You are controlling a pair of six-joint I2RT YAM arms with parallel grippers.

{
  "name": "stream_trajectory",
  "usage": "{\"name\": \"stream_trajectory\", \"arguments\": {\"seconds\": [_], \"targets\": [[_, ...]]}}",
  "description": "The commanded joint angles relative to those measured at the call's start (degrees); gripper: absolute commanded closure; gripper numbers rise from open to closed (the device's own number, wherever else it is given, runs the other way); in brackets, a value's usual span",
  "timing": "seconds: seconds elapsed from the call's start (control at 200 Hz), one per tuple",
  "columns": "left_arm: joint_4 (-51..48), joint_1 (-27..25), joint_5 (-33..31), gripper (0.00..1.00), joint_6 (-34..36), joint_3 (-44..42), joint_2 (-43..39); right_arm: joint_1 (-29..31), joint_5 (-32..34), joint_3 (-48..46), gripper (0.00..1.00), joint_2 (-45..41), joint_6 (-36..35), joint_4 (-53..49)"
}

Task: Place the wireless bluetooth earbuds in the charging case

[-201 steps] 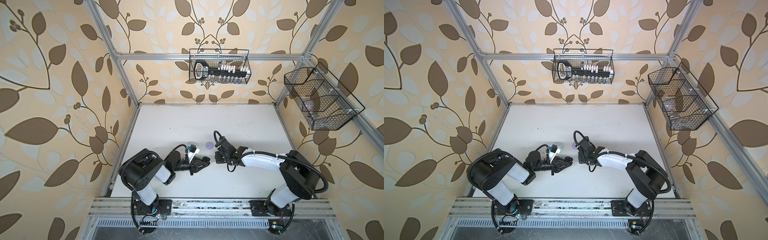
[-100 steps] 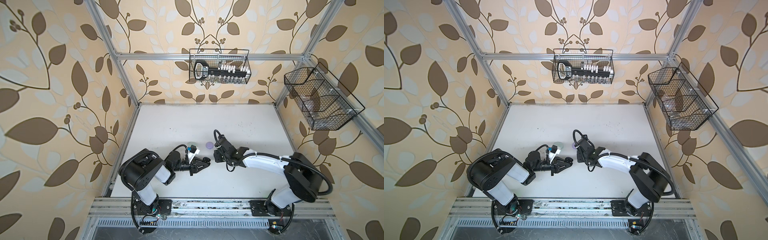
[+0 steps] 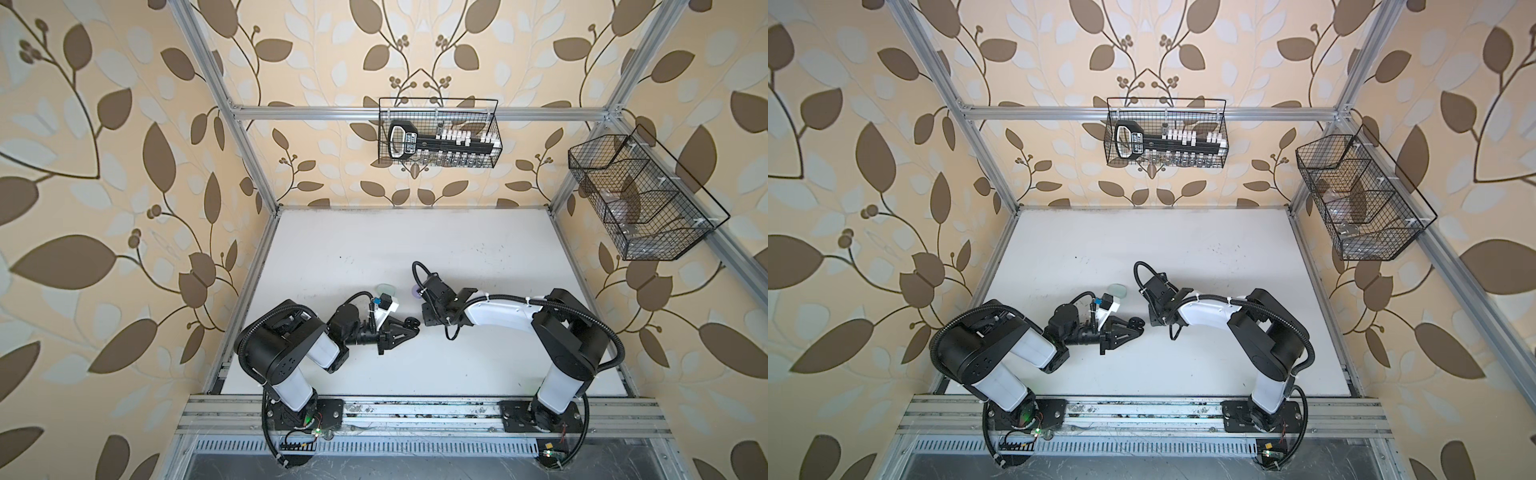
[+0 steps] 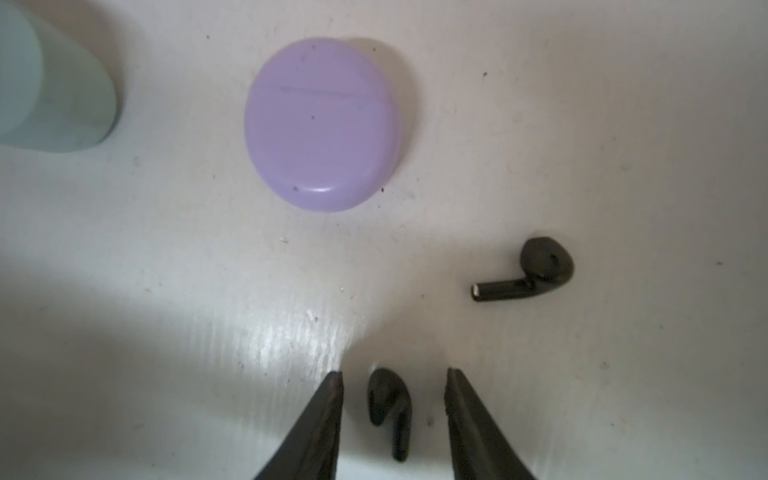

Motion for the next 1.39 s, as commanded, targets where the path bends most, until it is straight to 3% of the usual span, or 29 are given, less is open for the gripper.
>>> {"name": "stream_trajectory", "arguments": {"seconds": [0.0,0.445,0.9,1.17,1.39], "targets": [[3.7,0.0,1.5,1.0,1.3,-0.7,-2.4,0.3,-0.2,1.0,0.64,2.8,0.3,-1.6],[3.7,-0.1,0.5,1.0,2.8,-1.1,-1.8,1.6,1.4,0.7,0.84,2.1,1.5,-3.1],[3.8,0.0,-4.5,1.0,5.4,2.1,7.1,3.8,8.8,-3.9,0.86,-10.5,6.4,-4.3],[3.8,-1.2,-7.7,1.0,4.6,4.7,9.9,10.6,17.7,-4.1,0.87,-19.1,11.2,-6.9],[3.7,-3.1,-10.7,1.0,3.8,5.9,9.8,16.6,23.1,-4.3,0.87,-22.1,14.1,-3.0]]}}
